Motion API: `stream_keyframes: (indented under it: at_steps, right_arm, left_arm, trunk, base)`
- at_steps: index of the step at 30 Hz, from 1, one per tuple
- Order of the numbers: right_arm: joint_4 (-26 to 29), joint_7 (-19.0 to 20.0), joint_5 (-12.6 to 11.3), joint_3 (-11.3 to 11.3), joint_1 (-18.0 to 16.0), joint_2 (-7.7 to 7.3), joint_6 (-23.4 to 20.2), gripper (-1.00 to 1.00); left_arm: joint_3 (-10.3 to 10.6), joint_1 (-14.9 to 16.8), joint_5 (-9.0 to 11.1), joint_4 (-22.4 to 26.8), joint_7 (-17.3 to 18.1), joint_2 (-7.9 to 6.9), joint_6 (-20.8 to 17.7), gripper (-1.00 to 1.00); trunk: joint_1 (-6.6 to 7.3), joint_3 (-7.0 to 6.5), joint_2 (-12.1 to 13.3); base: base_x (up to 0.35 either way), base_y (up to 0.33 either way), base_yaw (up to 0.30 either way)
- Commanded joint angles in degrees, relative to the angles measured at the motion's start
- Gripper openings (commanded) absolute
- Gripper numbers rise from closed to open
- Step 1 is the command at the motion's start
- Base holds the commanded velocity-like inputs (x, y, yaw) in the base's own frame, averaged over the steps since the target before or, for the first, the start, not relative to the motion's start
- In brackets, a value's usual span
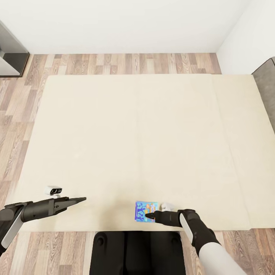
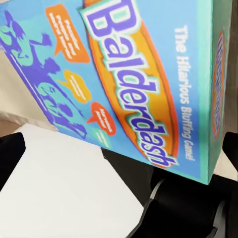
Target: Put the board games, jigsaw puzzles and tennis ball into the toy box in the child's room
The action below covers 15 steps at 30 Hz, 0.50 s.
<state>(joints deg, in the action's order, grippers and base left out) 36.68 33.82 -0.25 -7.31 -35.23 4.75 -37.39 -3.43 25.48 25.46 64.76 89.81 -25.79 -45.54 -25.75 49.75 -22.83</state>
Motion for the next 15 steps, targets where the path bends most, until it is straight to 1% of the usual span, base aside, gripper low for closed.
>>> stream_keyframes:
  at_steps: [1, 5, 15]
  right_arm:
    - [0.1, 0.2, 0.0, -0.3, 0.0, 0.33, -0.5, 1.0]
    - [0.1, 0.5, -0.1, -0.3, 0.0, 0.81, -0.5, 1.0]
    - [0.1, 0.5, -0.3, -0.3, 0.0, 0.96, -0.5, 1.0]
  left_arm:
    - [0.0, 0.0, 0.0, 0.0, 0.2, -0.03, -0.6, 1.0]
    - [0.0, 0.0, 0.0, 0.0, 0.2, -0.1, -0.6, 1.0]
    - [0.0, 0.0, 0.0, -0.1, 0.2, -0.14, -0.6, 1.0]
  trunk:
    - [-0.03, 0.06, -0.1]
    - [-0.03, 0.06, -0.1]
    - [-0.03, 0.06, -0.1]
  base:
    - [0.0, 0.0, 0.0]
    - [0.0, 0.0, 0.0]
    - [0.0, 0.0, 0.0]
